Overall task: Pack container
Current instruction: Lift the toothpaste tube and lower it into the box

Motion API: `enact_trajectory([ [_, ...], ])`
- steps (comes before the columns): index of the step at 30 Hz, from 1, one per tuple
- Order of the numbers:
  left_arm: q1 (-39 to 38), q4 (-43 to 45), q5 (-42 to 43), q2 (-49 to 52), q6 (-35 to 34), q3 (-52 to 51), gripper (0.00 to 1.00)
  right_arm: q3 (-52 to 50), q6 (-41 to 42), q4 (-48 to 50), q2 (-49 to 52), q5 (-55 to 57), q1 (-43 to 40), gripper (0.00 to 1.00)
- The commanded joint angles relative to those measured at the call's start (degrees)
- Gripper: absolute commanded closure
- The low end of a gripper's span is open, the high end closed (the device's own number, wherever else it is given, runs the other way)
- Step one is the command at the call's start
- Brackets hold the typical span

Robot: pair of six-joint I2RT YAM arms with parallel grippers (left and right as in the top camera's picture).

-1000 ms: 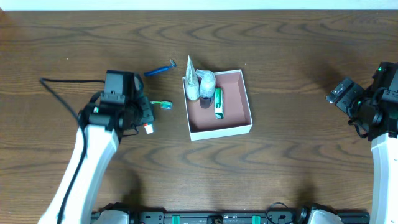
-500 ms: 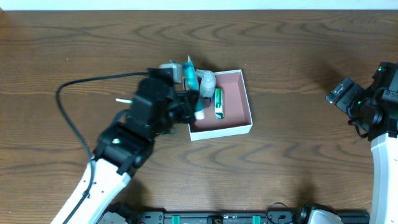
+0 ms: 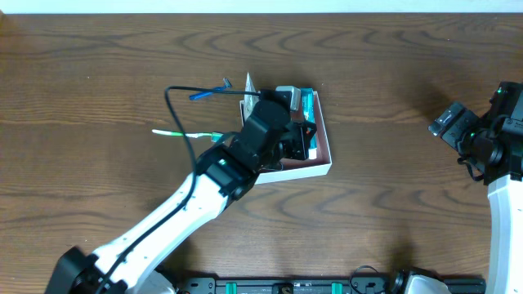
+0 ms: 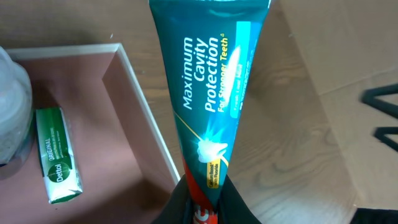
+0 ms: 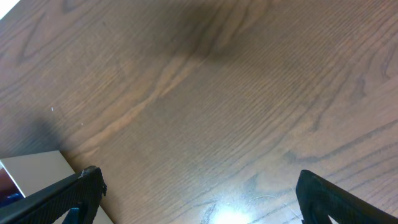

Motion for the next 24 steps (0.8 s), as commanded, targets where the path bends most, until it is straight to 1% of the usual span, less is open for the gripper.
enact_trajectory([
  [1, 0.0, 1.9, 0.1, 3.1, -0.9, 0.5, 0.91, 0.7, -0.4, 0.0, -0.3, 0.8, -0.3, 0.01],
  [14, 0.1, 10.4, -1.2, 13.9, -0.9, 0.5, 0.9, 0.7, -0.4, 0.0, -0.3, 0.8, -0.3, 0.01],
  [15, 0.1, 10.8, -1.5, 14.6, -0.9, 0.5, 0.85, 0.7, -0.4, 0.0, -0.3, 0.8, -0.3, 0.01],
  [16, 0.1, 11.0, -2.3, 15.3, -0.9, 0.5, 0.78, 0.7, -0.4, 0.0, -0.3, 0.8, -0.3, 0.01],
  [20, 0.3, 11.1, -3.2, 15.8, -0.9, 0.4, 0.61, 0.7, -0.4, 0.0, -0.3, 0.8, -0.3, 0.01],
  [22, 0.5, 11.5, -3.1, 15.7, -0.9, 0.4, 0.59, 0.7, -0.4, 0.0, -0.3, 0.8, -0.3, 0.01],
  [24, 0.6, 11.6, -3.1, 15.6, -0.9, 0.5, 0.58, 0.7, -0.4, 0.0, -0.3, 0.8, -0.3, 0.01],
])
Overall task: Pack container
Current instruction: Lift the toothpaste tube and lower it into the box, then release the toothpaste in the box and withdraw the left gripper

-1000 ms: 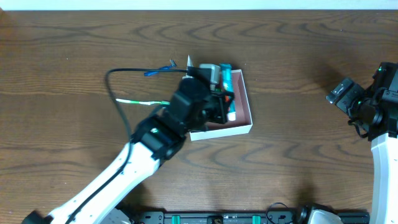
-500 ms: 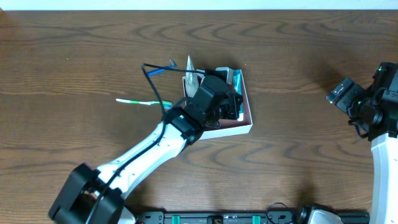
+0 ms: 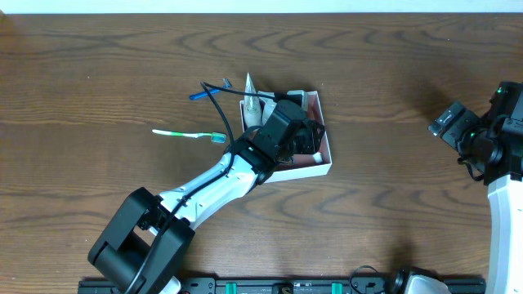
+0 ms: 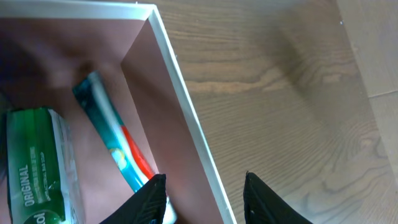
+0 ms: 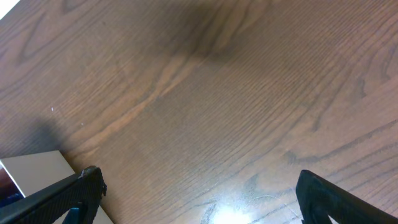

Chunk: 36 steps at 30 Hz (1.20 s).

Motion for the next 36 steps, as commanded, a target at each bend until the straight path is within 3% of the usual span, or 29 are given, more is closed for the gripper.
enact_trajectory([
  [1, 0.5, 0.4, -1.2, -0.3, 0.1, 0.5, 0.58, 0.7, -0.4, 0.0, -0.3, 0.8, -0.3, 0.01],
  [8, 0.4, -1.2, 1.6, -5.1, 2.3, 1.0, 0.58, 0.7, -0.4, 0.0, -0.3, 0.8, -0.3, 0.01],
  [17, -2.3, -21.6, 0.8, -18.9, 13.6, 8.0, 0.59, 0.7, -0.4, 0.0, -0.3, 0.8, -0.3, 0.01],
  [20, -3.3, -28.1, -4.5, -23.5, 14.8, 8.5, 0.59, 0.7, -0.4, 0.0, -0.3, 0.8, -0.3, 0.01],
  [22, -3.1, -35.3, -15.6, -26.8, 14.7, 8.5, 0.59, 0.7, -0.4, 0.0, -0.3, 0.8, -0.3, 0.01],
  [28, 0.1, -48.5, -36.1, -28.5, 7.2, 8.5, 0.59, 0.7, -0.4, 0.0, -0.3, 0.8, -0.3, 0.01],
  [36, 11.3, -51.5, -37.3, -22.8, -6.9, 8.3, 0.59, 0.7, -0.4, 0.0, -0.3, 0.8, -0.3, 0.01],
])
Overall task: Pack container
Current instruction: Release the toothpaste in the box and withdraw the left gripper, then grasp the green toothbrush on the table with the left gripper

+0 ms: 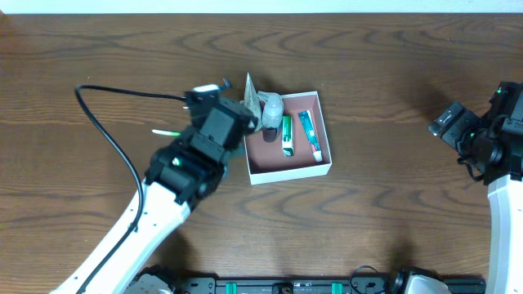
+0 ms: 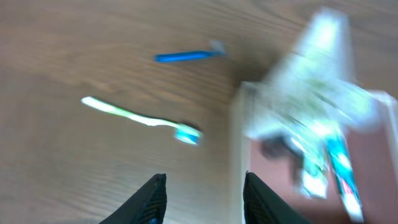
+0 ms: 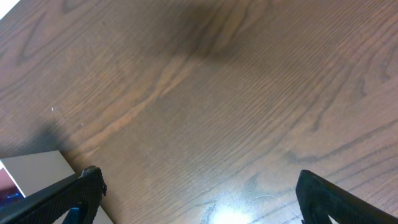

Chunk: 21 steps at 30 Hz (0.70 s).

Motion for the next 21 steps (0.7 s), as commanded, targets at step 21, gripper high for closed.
enact_trajectory([
  [21, 22.8, 8.8, 17.7, 29.5, -33.4, 0.0, 0.58, 0.7, -0.4, 0.0, -0.3, 0.8, -0.3, 0.01],
])
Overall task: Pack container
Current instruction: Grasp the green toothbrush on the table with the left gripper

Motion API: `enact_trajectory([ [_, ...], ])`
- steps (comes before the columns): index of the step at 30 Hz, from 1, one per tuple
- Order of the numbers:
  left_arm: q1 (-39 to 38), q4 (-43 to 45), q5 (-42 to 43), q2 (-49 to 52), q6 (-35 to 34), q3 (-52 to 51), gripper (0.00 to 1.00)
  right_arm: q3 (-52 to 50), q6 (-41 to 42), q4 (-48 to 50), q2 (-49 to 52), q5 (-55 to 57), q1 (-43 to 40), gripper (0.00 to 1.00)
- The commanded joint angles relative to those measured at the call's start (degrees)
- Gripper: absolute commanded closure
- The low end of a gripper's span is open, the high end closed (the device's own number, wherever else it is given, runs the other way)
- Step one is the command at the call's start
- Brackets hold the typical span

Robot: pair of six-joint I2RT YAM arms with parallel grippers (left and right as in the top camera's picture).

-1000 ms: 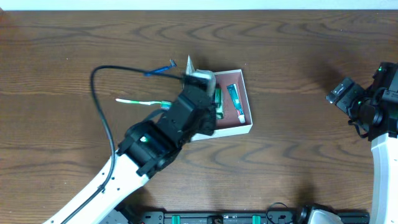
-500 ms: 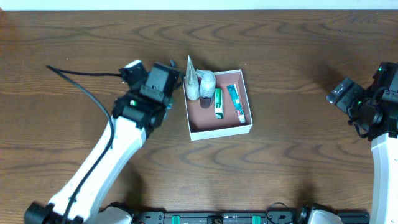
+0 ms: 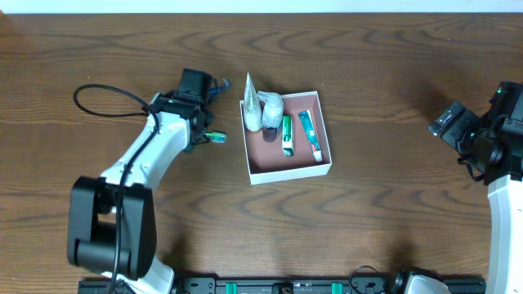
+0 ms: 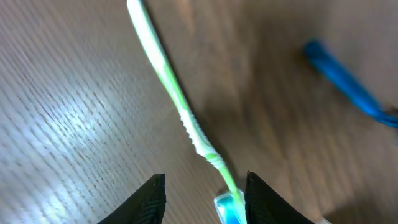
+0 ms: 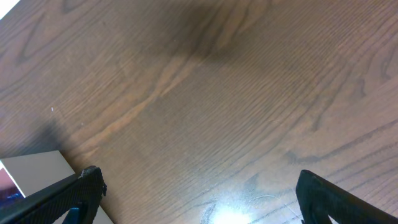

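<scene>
The white box [image 3: 290, 173] with a pink floor holds a teal toothpaste tube [image 3: 310, 135], a green soap bar [image 3: 287, 135] and a clear bag [image 3: 261, 110]. A green toothbrush [image 4: 180, 106] lies on the table to the left of the box, its blue head [image 3: 214, 137] showing beside my left arm. My left gripper [image 4: 202, 202] is open low over it, with the head between the fingers. A blue stick-like item [image 4: 348, 93] lies just beyond it. At the far right my right gripper [image 5: 199, 199] is open and empty.
The left arm's black cable [image 3: 106, 90] loops over the table at the left. A corner of the box [image 5: 31, 168] shows at the left edge of the right wrist view. Bare wood table [image 3: 392, 73] lies between the box and the right arm.
My left gripper was high beside the box, with both toothbrush and blue item in view. Now it is low over the green toothbrush, open around its head. The right arm has not moved.
My left gripper was shut on the toothpaste tube above the box. Then it was open and the tube lay inside the box. After that it was left of the box above the table, and now it is down at the green toothbrush.
</scene>
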Motion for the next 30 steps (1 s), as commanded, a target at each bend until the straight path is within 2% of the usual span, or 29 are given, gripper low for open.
enact_trajectory([
  [1, 2.1, 0.0, 5.9, 2.5, -2.6, 0.0, 0.58, 0.7, -0.4, 0.0, -0.3, 0.8, -0.3, 0.01],
  [19, 3.6, 4.8, 10.5, 9.3, -1.0, 0.0, 0.58, 0.7, -0.4, 0.0, -0.3, 0.8, -0.3, 0.01],
  [30, 3.6, 5.1, 10.6, 12.1, 0.6, 0.0, 0.58, 0.7, -0.4, 0.0, -0.3, 0.8, -0.3, 0.01],
])
